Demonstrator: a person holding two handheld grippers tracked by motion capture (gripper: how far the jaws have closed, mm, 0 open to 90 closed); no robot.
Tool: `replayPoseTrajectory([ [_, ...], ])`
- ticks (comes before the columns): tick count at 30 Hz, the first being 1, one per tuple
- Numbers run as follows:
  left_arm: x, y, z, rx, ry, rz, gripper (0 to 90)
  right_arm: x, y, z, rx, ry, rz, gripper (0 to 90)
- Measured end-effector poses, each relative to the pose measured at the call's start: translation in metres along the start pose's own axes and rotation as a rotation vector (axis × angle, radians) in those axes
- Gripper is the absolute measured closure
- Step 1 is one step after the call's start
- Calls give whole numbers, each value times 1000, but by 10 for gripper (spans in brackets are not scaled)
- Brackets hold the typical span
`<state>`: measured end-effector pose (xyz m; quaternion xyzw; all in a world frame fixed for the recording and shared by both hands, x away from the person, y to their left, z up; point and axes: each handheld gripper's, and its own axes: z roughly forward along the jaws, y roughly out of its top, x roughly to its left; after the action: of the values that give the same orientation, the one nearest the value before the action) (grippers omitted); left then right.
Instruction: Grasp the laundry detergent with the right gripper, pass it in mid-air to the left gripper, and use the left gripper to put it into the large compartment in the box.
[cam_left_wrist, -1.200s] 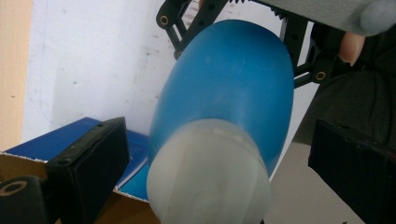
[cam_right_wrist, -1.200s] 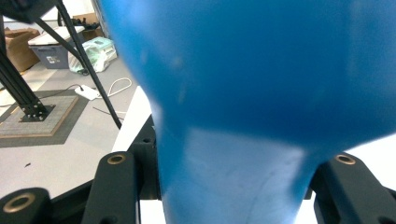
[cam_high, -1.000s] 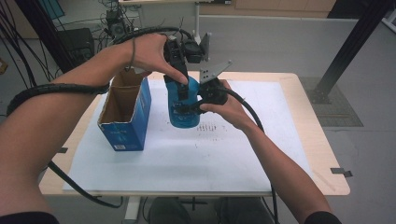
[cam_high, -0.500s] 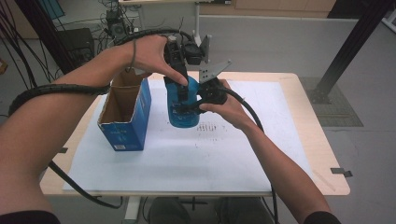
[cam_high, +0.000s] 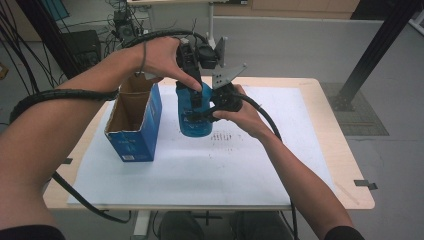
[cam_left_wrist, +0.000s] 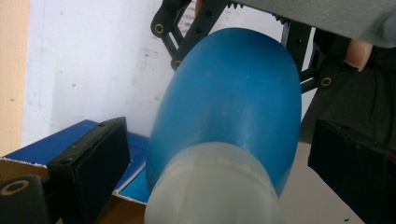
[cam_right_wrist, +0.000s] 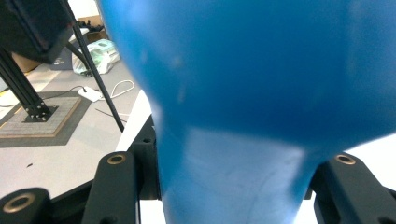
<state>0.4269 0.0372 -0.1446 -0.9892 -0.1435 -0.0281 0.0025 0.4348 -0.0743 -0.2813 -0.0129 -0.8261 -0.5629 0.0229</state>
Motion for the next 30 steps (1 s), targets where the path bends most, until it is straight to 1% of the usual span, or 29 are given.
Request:
replayPoseTrajectory([
  [8,0,0,0,0,-2,-1,60,-1,0,-1,1,-7,-4,455],
  [14,-2,1,-1,0,-4,2,61,0,1,-1,2,-2,-1,455],
  [16,-2,0,-1,-6,0,1,61,0,1,-2,1,-1,-3,455],
  [17,-2,0,-2,0,1,1,61,0,1,-2,1,-4,-5,455],
  [21,-2,0,-2,-8,2,1,62,0,2,-3,-1,-6,-3,455],
  [22,-2,0,-3,-9,4,8,62,0,2,-3,0,-6,-5,455],
  [25,-2,0,-4,-19,2,5,64,0,2,-3,2,-6,-5,455],
  [30,-3,1,-5,-16,6,6,65,0,2,-4,0,-10,-5,455],
])
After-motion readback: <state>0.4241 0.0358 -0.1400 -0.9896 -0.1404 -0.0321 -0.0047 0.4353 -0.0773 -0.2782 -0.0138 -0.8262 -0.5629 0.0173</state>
